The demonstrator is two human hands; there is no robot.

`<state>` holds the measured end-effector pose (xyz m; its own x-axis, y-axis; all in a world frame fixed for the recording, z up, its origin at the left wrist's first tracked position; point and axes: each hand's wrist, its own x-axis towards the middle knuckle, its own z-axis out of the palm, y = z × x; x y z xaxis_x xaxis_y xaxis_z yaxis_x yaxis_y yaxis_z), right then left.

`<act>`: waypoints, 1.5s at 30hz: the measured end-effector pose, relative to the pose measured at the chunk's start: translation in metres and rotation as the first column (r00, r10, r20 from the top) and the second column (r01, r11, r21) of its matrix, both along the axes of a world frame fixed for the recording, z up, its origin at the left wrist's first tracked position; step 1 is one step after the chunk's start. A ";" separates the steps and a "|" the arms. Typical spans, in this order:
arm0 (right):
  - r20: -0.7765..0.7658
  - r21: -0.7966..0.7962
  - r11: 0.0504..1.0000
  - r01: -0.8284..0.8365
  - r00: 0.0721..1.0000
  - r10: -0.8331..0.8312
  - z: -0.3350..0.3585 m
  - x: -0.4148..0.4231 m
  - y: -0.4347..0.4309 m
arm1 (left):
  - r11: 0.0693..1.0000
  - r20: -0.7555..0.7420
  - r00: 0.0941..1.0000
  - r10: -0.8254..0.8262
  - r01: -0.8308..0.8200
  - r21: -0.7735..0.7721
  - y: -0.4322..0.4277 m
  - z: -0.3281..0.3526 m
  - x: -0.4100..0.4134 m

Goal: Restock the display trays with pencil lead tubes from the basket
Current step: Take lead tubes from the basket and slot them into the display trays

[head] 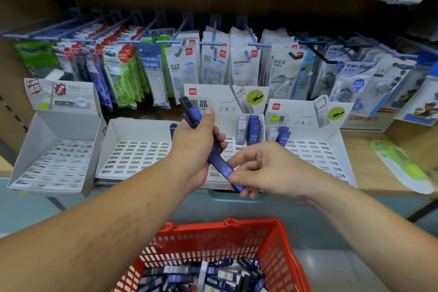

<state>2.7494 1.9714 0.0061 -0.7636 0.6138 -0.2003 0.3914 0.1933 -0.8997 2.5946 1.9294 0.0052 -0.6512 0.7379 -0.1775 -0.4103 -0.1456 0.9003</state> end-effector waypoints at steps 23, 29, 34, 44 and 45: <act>-0.285 0.471 0.784 0.404 0.911 -0.298 -0.006 0.014 0.077 | 0.798 -0.195 0.824 -0.531 0.410 -0.441 -0.025 -0.017 -0.004; -0.210 0.575 0.748 0.331 0.943 -0.257 -0.014 0.004 0.085 | 0.785 -0.146 0.835 -0.531 0.420 -0.455 -0.028 -0.017 -0.005; -0.147 0.607 0.746 0.275 0.961 -0.234 -0.012 0.007 0.086 | 0.779 -0.135 0.835 -0.533 0.422 -0.464 -0.030 -0.018 -0.013; -0.159 0.729 0.634 0.257 0.965 -0.208 -0.020 -0.003 0.074 | 0.766 -0.162 0.785 -0.599 0.501 -0.404 -0.030 -0.017 -0.009; -0.139 0.751 0.614 0.245 0.967 -0.215 -0.017 -0.004 0.074 | 0.763 -0.165 0.777 -0.607 0.512 -0.395 -0.031 -0.016 -0.009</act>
<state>2.7458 2.0454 -0.0112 -0.5730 0.6928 0.4378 0.4935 0.7181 -0.4907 2.5852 1.8988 -0.0105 -0.1933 0.9188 -0.3441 -0.0640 0.3382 0.9389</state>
